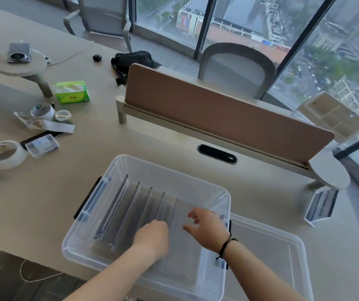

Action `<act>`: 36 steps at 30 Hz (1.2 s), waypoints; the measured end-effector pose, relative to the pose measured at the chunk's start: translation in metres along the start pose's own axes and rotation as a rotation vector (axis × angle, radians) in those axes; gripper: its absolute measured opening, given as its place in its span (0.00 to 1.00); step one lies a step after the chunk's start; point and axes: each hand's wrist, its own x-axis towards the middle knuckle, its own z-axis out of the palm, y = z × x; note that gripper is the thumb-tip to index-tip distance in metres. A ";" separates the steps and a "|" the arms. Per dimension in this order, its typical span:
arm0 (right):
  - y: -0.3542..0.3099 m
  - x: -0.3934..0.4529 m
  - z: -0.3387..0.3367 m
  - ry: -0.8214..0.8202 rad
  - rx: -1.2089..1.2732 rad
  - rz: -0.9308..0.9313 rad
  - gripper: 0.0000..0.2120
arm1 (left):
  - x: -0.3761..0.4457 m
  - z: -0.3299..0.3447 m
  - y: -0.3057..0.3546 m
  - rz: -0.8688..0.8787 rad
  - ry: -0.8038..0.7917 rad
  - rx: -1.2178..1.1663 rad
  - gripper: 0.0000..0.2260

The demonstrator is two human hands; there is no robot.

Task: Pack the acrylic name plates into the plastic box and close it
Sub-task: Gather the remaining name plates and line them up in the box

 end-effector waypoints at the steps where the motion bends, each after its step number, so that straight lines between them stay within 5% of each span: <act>1: -0.001 -0.002 0.001 0.006 0.002 0.011 0.18 | 0.001 0.000 -0.001 0.012 0.004 0.009 0.06; 16: -0.011 -0.020 0.002 0.063 0.073 0.083 0.18 | 0.009 -0.003 -0.002 0.112 0.047 0.045 0.08; 21: 0.001 -0.022 -0.008 0.084 0.115 0.049 0.18 | 0.011 -0.017 0.019 0.070 -0.032 0.227 0.12; 28: 0.035 -0.024 -0.045 0.198 0.279 0.036 0.12 | 0.007 -0.052 0.119 0.185 0.203 0.374 0.09; 36: 0.145 -0.044 -0.120 0.449 0.477 0.172 0.11 | 0.035 -0.050 0.260 0.345 0.229 0.339 0.08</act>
